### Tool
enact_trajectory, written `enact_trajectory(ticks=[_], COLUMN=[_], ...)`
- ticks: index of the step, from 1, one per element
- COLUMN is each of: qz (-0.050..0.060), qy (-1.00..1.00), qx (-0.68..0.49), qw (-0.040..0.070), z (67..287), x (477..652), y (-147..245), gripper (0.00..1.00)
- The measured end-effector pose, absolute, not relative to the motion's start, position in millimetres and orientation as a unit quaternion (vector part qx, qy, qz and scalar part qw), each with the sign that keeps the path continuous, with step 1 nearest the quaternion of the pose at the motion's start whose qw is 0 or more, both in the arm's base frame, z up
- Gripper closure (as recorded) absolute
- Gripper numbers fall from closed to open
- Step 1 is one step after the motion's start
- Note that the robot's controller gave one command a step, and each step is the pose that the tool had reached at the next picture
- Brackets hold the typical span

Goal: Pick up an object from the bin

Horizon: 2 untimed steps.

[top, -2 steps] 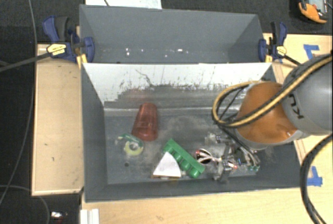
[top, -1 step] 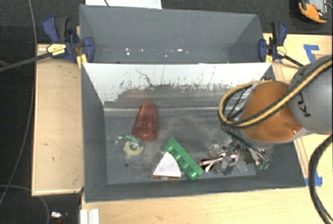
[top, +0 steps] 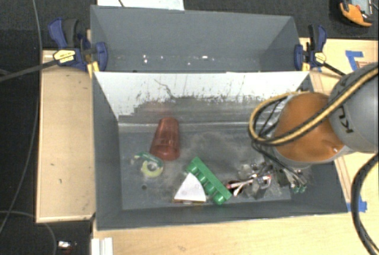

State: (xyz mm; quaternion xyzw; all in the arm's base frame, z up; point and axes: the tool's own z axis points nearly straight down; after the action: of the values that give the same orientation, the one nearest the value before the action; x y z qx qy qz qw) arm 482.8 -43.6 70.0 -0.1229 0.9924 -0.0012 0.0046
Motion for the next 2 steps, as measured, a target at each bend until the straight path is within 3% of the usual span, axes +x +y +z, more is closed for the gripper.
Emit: enact_trajectory(ticks=[1, 2], qz=[-0.001, 0.0], qy=[0.992, 0.992], qx=[-0.123, -0.123], qw=[0.006, 0.001], z=[74, 115], x=[482.9, 480.5], y=[-43, -43], gripper=[1.0, 1.0])
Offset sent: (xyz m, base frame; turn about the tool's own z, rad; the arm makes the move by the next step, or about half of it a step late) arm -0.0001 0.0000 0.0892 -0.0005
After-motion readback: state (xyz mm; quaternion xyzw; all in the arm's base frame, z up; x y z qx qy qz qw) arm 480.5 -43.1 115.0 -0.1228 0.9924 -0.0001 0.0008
